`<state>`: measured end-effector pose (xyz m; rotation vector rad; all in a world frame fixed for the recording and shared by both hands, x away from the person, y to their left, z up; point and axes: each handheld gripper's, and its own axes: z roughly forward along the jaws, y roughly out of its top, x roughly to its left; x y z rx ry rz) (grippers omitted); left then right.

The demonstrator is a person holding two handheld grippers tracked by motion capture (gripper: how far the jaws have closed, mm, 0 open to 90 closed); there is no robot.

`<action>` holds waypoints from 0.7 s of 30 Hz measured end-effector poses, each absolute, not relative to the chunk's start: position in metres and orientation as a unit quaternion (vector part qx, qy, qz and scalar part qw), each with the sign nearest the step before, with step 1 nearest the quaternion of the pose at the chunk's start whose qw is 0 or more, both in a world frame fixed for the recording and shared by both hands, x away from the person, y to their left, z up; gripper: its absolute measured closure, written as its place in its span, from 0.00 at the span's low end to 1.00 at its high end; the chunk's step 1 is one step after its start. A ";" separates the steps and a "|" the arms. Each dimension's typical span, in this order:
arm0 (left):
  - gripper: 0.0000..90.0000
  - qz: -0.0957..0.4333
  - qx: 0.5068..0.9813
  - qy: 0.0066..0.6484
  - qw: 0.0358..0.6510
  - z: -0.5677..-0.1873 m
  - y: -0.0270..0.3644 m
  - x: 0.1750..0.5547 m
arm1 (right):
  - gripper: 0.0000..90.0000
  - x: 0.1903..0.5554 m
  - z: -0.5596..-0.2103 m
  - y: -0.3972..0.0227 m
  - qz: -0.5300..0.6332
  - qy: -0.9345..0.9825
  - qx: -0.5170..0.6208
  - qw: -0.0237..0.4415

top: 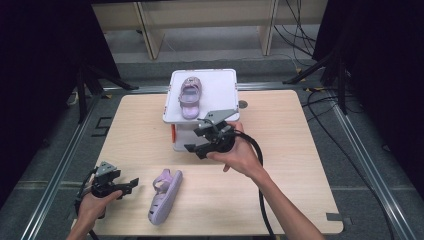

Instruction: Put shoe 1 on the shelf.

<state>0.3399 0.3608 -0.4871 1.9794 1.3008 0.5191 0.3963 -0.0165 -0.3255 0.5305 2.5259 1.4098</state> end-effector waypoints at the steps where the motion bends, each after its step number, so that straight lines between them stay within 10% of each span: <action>1: 0.18 0.205 0.767 0.494 0.355 -0.487 0.361 0.341 | 0.46 0.394 -0.330 -0.016 0.478 0.855 0.180 0.094; 21: 0.18 0.209 0.758 0.497 0.368 -0.488 0.361 0.342 | 0.46 0.377 -0.390 0.033 0.467 0.870 0.155 0.034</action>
